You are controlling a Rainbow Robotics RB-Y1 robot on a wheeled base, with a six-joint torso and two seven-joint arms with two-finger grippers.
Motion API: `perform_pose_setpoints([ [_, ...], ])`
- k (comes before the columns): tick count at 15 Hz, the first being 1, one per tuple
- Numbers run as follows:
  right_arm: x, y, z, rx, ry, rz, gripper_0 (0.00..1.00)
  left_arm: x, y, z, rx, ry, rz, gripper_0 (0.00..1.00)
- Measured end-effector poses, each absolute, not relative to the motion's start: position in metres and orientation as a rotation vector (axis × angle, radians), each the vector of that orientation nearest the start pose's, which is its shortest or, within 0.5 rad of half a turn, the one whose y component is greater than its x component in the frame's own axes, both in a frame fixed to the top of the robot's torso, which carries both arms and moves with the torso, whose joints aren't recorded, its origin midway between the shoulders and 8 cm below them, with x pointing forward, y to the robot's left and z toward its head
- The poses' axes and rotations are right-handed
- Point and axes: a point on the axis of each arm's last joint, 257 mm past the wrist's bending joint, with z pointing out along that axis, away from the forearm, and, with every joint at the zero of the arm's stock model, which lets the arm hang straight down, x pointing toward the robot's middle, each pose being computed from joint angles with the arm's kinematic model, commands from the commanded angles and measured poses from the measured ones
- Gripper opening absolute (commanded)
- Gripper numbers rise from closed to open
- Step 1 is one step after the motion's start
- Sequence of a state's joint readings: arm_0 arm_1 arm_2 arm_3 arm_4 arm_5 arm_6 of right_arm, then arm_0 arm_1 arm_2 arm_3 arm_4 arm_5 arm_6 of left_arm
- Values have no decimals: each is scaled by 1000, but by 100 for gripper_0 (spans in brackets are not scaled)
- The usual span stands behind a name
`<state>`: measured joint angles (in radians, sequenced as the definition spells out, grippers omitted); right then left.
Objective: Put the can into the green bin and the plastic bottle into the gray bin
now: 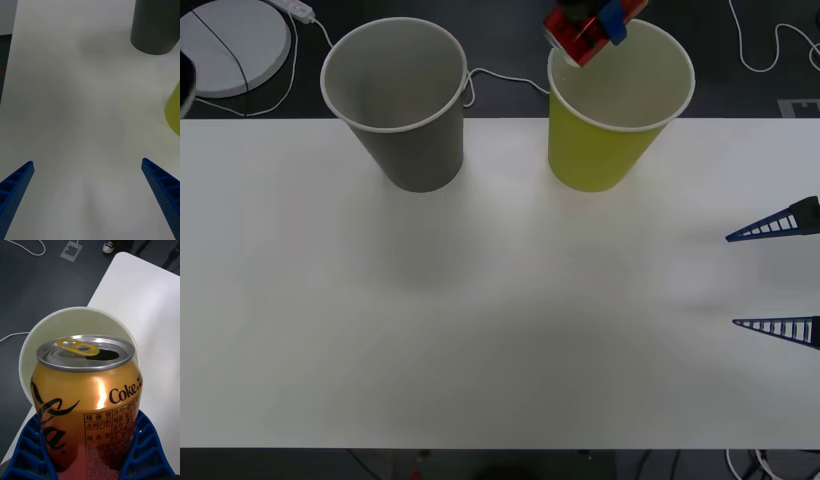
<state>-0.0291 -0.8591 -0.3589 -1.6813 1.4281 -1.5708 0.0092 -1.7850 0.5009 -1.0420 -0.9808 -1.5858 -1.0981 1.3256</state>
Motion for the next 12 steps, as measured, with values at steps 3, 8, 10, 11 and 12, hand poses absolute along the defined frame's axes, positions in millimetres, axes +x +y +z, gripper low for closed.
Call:
perform_pose_setpoints([
  [3,364,-310,-173,-1614,1557,353,100,583,-137,55,1254,1928,-175,0],
  [8,364,-310,-173,-1614,1557,353,100,596,-169,44,1204,1903,-123,0],
  [10,364,-310,-173,-1614,1557,353,100,598,-170,43,1208,1893,-104,0],
  [11,364,-310,-173,-1614,1557,353,100,598,-169,43,1209,1891,-99,1],
  [12,364,-310,-173,-1614,1557,353,100,599,-168,44,1208,1889,-93,20],
])
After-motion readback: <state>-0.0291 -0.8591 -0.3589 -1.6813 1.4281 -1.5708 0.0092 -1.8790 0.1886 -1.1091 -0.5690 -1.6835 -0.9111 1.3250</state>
